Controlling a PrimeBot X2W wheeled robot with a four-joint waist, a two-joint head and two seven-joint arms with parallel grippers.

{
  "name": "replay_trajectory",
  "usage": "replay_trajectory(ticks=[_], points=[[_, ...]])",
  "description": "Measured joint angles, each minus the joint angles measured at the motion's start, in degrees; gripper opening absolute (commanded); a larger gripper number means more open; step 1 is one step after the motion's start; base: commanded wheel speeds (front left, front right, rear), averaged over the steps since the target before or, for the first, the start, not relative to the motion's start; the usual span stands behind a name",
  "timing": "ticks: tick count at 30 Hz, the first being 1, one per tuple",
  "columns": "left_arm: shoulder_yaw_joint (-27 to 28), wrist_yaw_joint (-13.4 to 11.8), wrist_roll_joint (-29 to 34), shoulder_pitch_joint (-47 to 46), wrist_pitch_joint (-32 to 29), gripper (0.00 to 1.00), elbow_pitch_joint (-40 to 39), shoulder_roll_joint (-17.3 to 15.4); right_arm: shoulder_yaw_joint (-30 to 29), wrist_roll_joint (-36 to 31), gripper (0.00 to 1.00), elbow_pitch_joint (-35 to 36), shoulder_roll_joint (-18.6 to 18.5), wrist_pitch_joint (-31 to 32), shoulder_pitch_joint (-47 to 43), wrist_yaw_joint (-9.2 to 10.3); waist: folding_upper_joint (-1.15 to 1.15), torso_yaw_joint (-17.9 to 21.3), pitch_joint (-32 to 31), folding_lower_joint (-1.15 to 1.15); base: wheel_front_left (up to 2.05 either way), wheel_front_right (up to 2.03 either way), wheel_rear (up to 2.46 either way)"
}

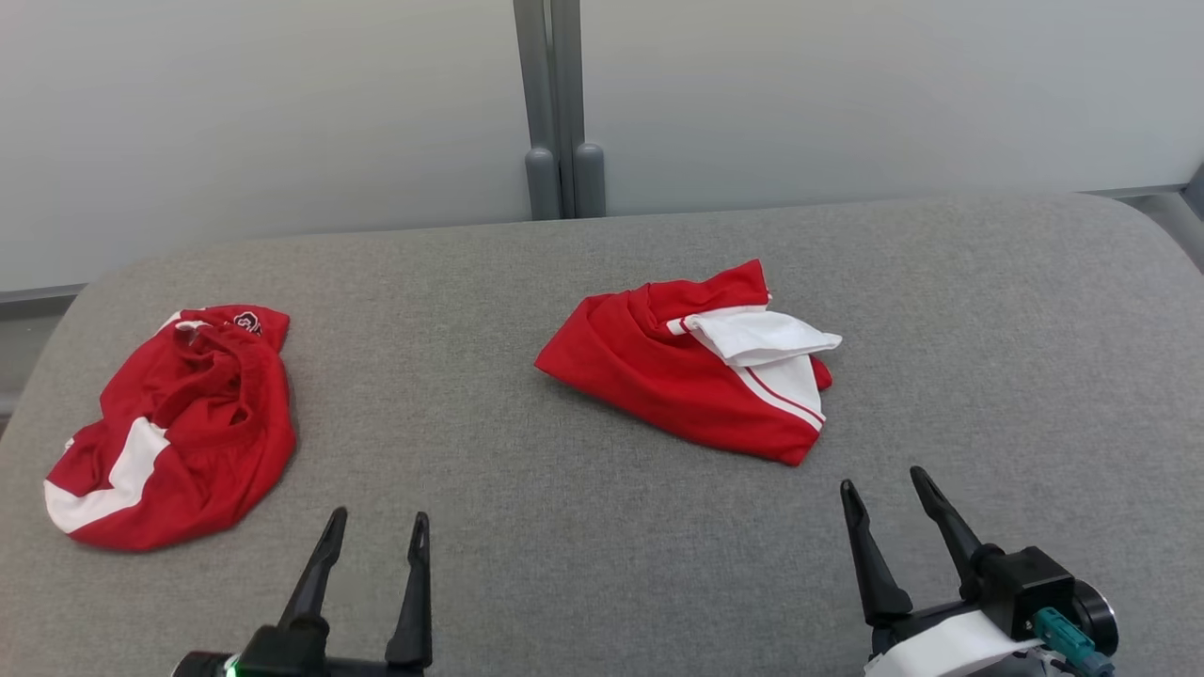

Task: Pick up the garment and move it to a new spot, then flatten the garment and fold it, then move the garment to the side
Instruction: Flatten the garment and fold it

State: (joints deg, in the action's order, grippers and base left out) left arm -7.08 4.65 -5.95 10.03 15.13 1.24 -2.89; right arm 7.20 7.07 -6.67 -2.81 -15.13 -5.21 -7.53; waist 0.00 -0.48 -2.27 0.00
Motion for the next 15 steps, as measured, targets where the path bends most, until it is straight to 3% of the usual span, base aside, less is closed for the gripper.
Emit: replay_trajectory(ticks=[6, 15], points=[[-4.43, 2.3, 1.98, -9.53, -0.01, 1.0, 7.55, -1.64, -0.15, 0.15, 1.0, 0.6, -0.03, 0.0, 1.29, 0.0, 0.0, 1.15, 1.89, 0.0, 0.0, 0.0, 0.0], [-19.96, 2.85, -0.57, -32.89, -0.01, 1.0, 24.94, -3.55, -2.01, -0.67, 1.0, 2.36, -0.07, 0.0, 4.95, 0.0, 0.0, 2.75, 8.23, 0.0, 0.0, 0.0, 0.0]])
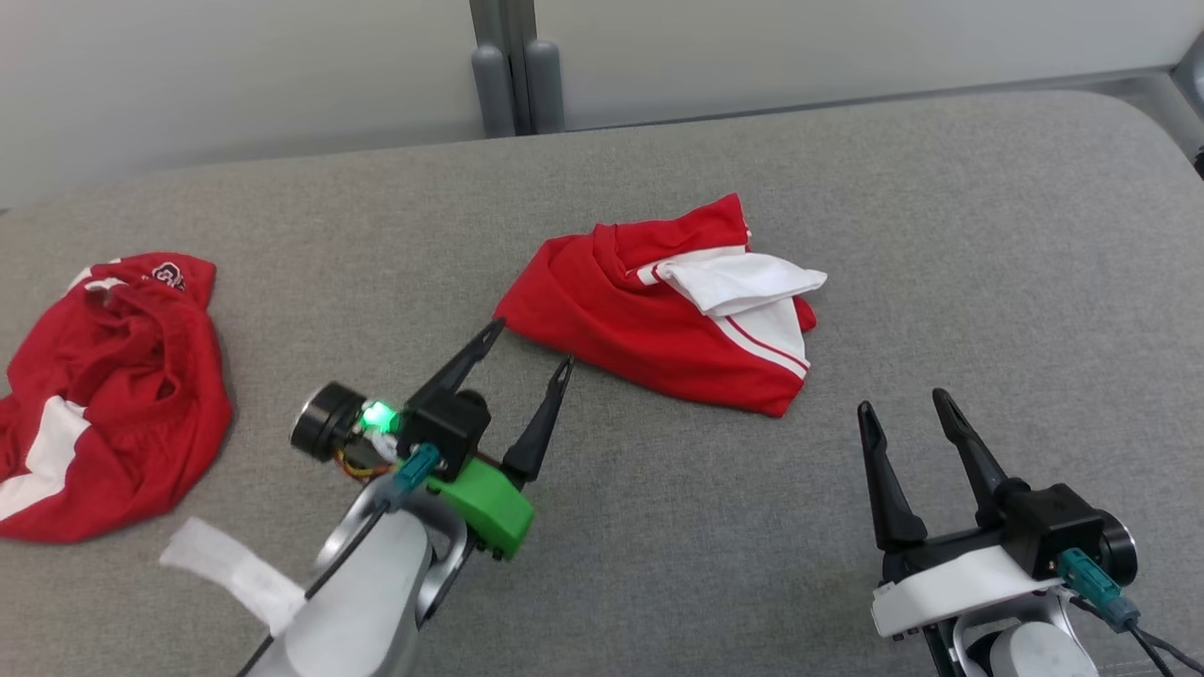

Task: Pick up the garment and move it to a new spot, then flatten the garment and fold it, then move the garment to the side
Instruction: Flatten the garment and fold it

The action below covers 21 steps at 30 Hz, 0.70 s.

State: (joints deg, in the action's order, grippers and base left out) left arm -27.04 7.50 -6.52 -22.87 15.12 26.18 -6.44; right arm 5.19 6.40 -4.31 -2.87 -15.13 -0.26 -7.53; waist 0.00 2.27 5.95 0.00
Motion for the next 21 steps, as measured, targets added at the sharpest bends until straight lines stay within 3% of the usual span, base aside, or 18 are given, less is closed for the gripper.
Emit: replay_trajectory(ticks=[8, 21], points=[[-9.06, 0.04, -1.01, -15.01, 0.0, 1.0, 10.31, -0.2, 0.54, 0.59, 1.0, 0.09, 0.02, 0.0, 3.64, 0.0, 0.0, 2.17, 6.18, 0.0, 0.0, 0.0, 0.0], [-14.28, 0.04, -2.97, -24.97, 0.0, 1.0, 17.23, -0.36, 0.73, 1.38, 1.0, 0.43, 0.0, 0.0, 5.97, 0.0, 0.0, 7.41, 11.82, -0.01, 0.0, 0.0, 0.0]])
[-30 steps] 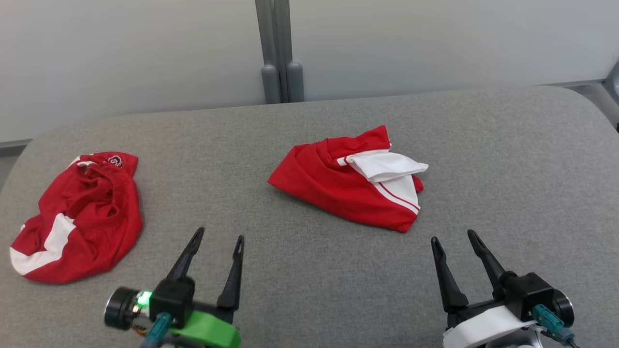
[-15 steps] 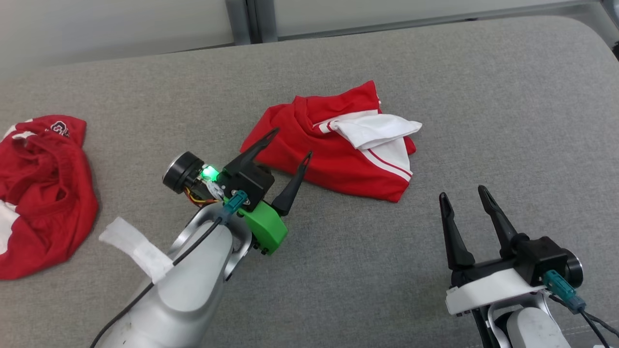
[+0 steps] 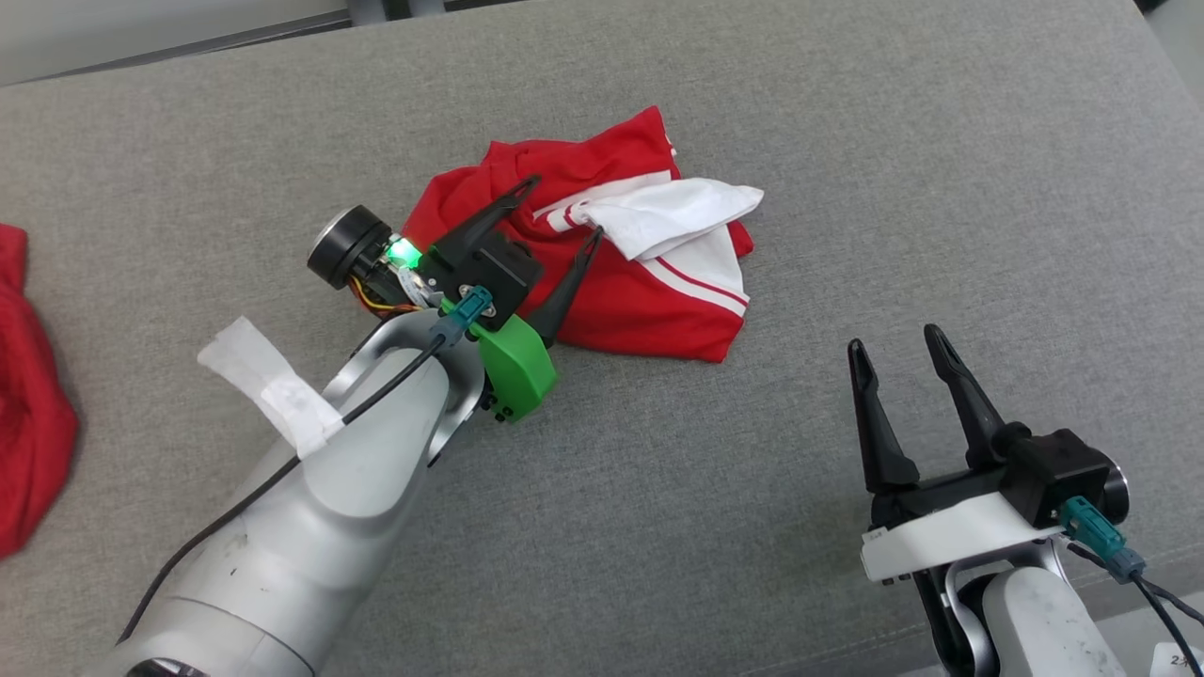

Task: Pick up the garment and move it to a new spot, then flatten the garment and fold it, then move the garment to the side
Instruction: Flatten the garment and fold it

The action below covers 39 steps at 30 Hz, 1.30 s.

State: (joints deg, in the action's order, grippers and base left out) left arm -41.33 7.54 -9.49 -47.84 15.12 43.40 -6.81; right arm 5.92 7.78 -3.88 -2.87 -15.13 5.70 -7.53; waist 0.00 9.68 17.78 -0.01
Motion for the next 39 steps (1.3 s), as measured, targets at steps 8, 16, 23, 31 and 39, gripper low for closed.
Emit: replay_trajectory(ticks=[8, 16, 23, 31, 39], points=[[-3.45, 0.0, -0.91, -3.01, 0.0, 0.44, 4.15, -0.71, 0.63, 1.31, 1.0, 0.13, 0.0, 0.0, 0.94, 0.0, 0.0, 2.51, 1.8, 0.0, 0.0, 0.0, 0.0], [-6.7, 0.0, -4.98, -4.18, 0.01, 0.0, 4.22, -0.75, 1.09, 2.56, 1.0, -0.12, 0.02, 0.0, 1.08, 0.0, 0.0, 4.45, 1.04, 0.0, 0.0, 0.0, 0.0], [-9.09, 0.0, -31.18, -4.61, -3.72, 0.0, -2.76, 1.27, 2.96, 4.88, 1.0, -1.07, 0.02, 0.0, 0.95, 0.0, 0.0, 6.84, -1.43, 0.0, 0.0, 0.0, 0.0], [-2.1, 0.0, -54.23, -13.94, -10.98, 0.0, -11.05, 2.34, 3.64, 7.2, 1.0, -1.58, 0.01, 0.0, 0.14, 0.0, 0.0, 10.94, -4.76, 0.0, 0.0, 0.0, 0.0], [8.79, -2.92, -64.71, -23.46, -5.35, 0.0, -13.61, 4.04, 2.36, 7.51, 1.0, -1.55, -0.03, 0.0, -1.05, 0.0, 0.0, 12.85, -8.3, 0.01, 0.0, 0.0, 0.0]])
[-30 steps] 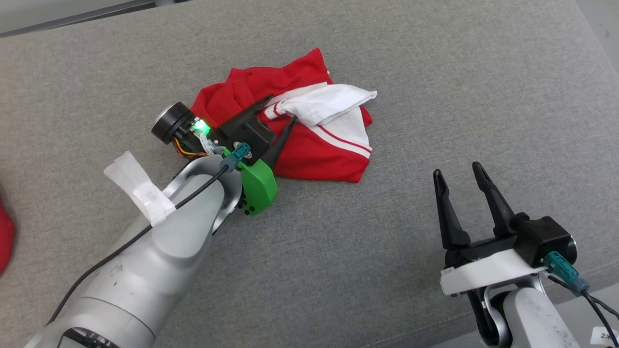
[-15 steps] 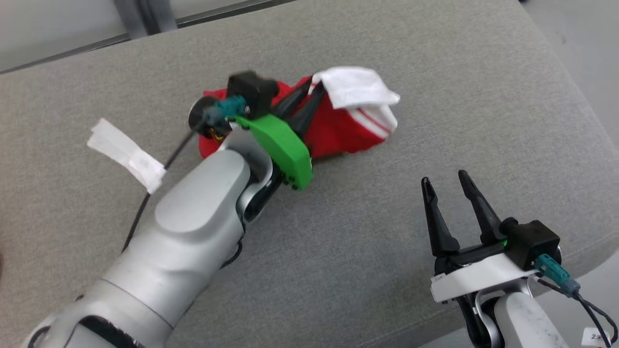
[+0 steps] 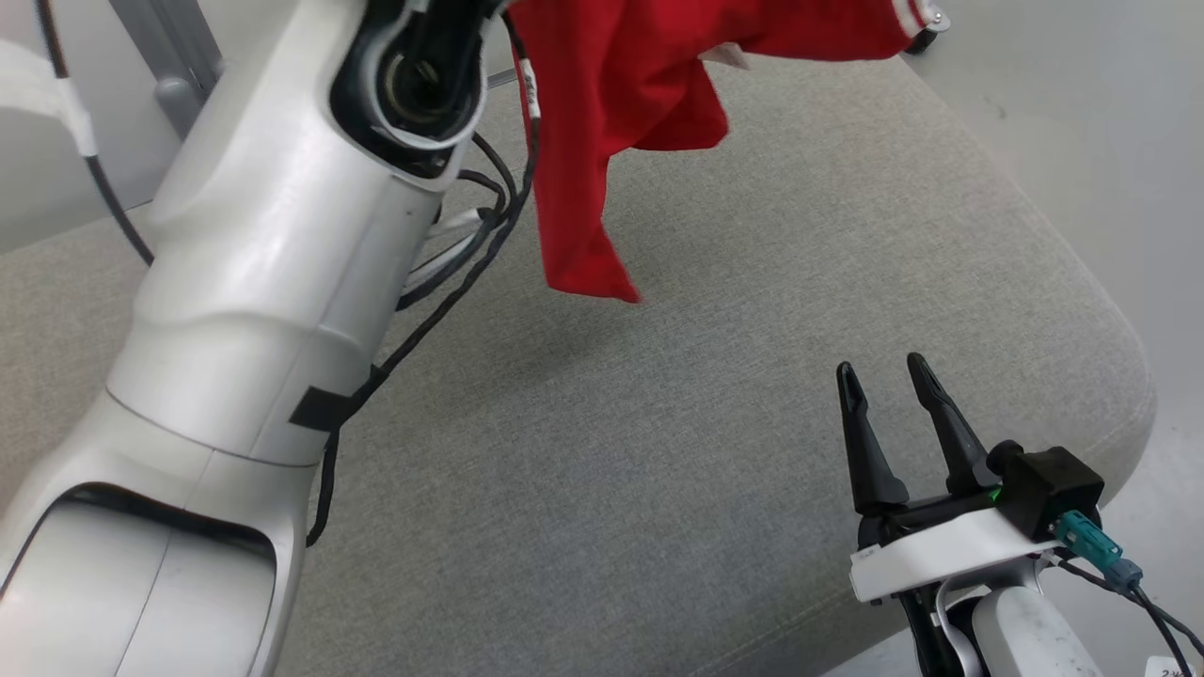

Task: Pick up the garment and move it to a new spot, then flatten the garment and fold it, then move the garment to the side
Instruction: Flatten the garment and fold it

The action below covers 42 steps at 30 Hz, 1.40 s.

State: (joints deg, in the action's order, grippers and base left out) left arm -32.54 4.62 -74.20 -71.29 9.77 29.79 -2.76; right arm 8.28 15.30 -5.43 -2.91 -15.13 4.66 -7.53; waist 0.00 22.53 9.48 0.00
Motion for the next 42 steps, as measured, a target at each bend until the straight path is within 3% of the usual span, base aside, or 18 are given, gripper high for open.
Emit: replay_trajectory(ticks=[3, 9, 14, 19, 20, 21, 22, 23, 26, 32, 37, 42], points=[[3.98, -1.93, -4.44, 3.13, 1.32, 0.0, 1.04, -0.26, -0.79, -0.37, 1.0, 0.04, 0.05, 0.0, -0.36, 0.0, 0.0, -0.92, -0.42, 0.0, 0.0, 0.0, 0.0], [7.0, -3.04, -8.51, 22.36, 2.99, 0.0, 6.37, -3.23, -2.23, -1.68, 1.0, 0.26, 0.04, 0.0, -0.53, 0.0, 0.0, -4.34, -0.27, 0.0, 0.0, 0.0, 0.0], [11.22, -0.35, -8.83, 36.12, 4.95, 0.0, 12.49, -4.83, -2.7, -2.76, 1.0, 0.22, 0.08, 0.0, -0.31, 0.0, 0.0, -7.3, 0.51, 0.0, 0.0, 0.0, 0.0], [26.2, 1.91, -4.69, 41.65, 5.28, 0.0, 14.64, -6.23, -2.92, -3.33, 1.0, 0.31, 0.05, 0.0, -0.22, 0.0, 0.0, -9.56, 1.12, 0.0, 0.0, 0.0, 0.0], [31.99, 2.07, -0.79, 44.42, 5.35, 0.0, 14.47, -5.42, -2.63, -3.42, 1.0, 0.15, 0.05, 0.0, -0.23, 0.0, 0.0, -10.35, 1.2, 0.0, 0.0, 0.0, 0.0], [33.83, 2.26, 1.11, 45.58, 5.36, 0.19, 14.19, -4.94, -2.42, -3.42, 1.0, 0.08, 0.05, 0.0, -0.25, 0.0, 0.0, -10.64, 1.19, 0.0, 0.0, 0.0, 0.0], [35.01, 2.41, 4.15, 46.82, 5.36, 0.91, 13.68, -4.39, -2.2, -3.42, 1.0, -0.02, 0.05, 0.0, -0.26, 0.0, 0.0, -10.96, 1.18, 0.0, 0.0, 0.0, 0.0], [35.91, 2.44, 8.0, 47.82, 5.34, 1.0, 12.74, -3.91, -1.94, -3.41, 1.0, -0.13, 0.07, 0.0, -0.31, 0.0, 0.0, -11.27, 1.17, 0.0, 0.0, 0.0, 0.0], [39.0, 2.49, 19.11, 50.34, 5.35, 1.0, 8.0, -3.3, -1.16, -3.42, 1.0, -0.38, 0.05, 0.0, -0.43, 0.0, 0.0, -12.21, 1.22, 0.0, 0.0, 0.0, 0.0], [42.89, 2.5, 44.82, 57.28, 5.36, 1.0, -9.11, -1.03, -1.19, -3.83, 1.0, -1.08, 0.07, 0.0, -0.47, 0.0, 0.0, -14.12, 1.53, 0.0, 0.0, 0.0, 0.0], [36.71, 2.67, 61.57, 62.09, 5.36, 1.0, -19.53, -0.41, -1.21, -4.44, 1.0, -1.59, 0.07, 0.0, -0.15, 0.0, 0.0, -15.4, 1.9, 0.0, 0.0, 0.0, 0.0], [27.96, 2.76, 71.7, 58.73, 5.37, 1.0, -19.23, -2.53, -0.41, -5.01, 1.0, -1.67, 0.07, 0.0, 0.88, 0.0, 0.0, -15.66, 3.19, 0.0, 0.0, 0.0, 0.0]])
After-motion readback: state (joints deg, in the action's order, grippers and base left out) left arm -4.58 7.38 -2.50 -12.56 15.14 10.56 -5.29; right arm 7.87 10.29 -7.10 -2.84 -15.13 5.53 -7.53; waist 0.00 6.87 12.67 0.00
